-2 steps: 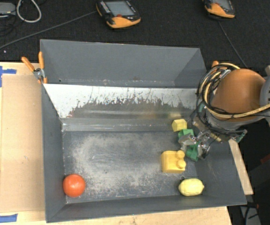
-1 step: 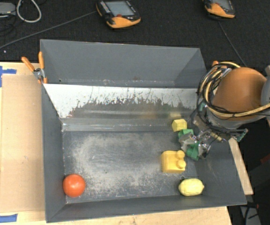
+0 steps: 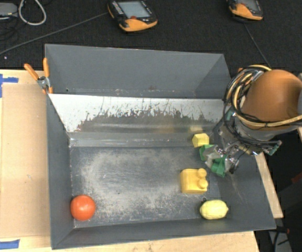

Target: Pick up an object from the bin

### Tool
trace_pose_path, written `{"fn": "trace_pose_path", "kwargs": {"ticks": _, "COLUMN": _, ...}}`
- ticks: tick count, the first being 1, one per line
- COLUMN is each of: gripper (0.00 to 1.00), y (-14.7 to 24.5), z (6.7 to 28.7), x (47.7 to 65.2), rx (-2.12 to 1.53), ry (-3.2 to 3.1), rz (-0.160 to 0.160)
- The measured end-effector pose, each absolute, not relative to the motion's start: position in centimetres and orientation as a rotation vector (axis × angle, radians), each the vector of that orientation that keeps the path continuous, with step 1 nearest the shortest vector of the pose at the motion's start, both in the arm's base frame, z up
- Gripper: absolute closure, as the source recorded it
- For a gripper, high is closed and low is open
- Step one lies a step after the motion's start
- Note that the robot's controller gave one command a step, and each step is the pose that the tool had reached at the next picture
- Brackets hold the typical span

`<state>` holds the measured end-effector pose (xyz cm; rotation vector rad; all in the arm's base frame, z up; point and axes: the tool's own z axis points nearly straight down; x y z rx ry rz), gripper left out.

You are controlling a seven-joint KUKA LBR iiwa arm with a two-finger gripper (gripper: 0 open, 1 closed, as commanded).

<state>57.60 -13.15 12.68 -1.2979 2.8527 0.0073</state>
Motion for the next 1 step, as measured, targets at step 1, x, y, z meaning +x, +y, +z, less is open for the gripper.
{"fn": "trace_pose_path", "kwargs": {"ticks": 1, "gripper": 1.0, "y": -13.11, "z": 13.85, "x": 57.71, "rx": -1.295, "ry": 2.85, "rz": 0.004}}
